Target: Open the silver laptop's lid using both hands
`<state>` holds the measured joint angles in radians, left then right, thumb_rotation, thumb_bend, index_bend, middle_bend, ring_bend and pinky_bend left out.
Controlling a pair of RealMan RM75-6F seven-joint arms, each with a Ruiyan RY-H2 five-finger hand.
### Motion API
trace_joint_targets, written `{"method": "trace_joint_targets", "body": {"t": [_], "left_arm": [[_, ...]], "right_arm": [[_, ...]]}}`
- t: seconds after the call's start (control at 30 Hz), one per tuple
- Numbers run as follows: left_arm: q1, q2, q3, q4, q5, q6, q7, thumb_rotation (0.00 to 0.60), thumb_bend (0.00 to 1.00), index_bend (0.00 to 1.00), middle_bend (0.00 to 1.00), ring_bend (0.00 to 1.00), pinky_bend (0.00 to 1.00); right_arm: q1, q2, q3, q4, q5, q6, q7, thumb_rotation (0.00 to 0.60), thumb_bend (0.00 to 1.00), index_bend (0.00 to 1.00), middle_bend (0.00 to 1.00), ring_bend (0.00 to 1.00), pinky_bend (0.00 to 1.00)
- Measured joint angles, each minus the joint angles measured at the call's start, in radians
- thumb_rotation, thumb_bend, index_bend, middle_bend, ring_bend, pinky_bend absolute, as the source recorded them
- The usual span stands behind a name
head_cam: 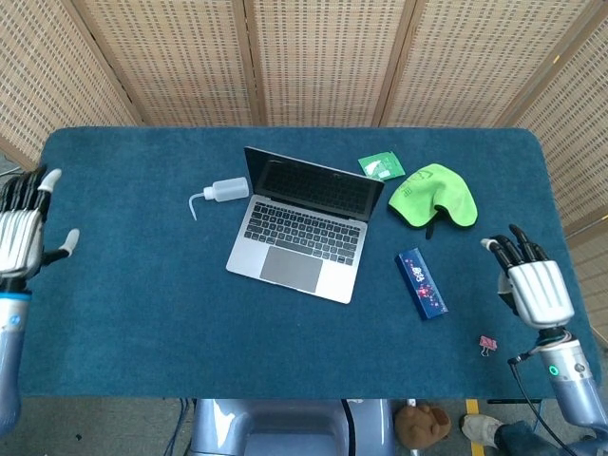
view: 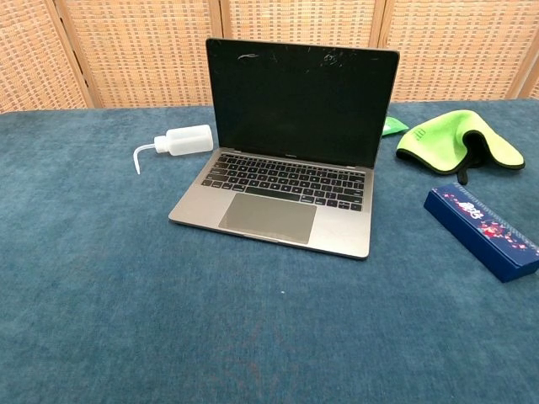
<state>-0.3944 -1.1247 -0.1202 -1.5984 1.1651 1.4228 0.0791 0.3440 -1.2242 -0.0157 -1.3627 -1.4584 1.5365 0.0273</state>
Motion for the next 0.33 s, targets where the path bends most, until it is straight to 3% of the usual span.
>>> {"method": "trace_joint_targets", "body": {"t": [0.13,0.33], "left_arm": [[0.128,-0.005,0.085,-0.059,0.054,0.106,-0.033,0.600,0.14,0.00,0.00,0.00,0.00],[0.204,-0.023,0.118,-0.108,0.111,0.186,-0.013,0.600,0.05,0.00,0.00,0.00,0.00]], "right_arm": [[-0.069,0.023,-0.016,-0.069,-0.013,0.052,0.059,0.600,0.03,0.05,0.02,0.00,0.05],[-0.169,0.040,-0.053,-0.173,-0.093,0.158,0.016,0.600,0.00,0.03,0.00,0.00,0.03]]}}
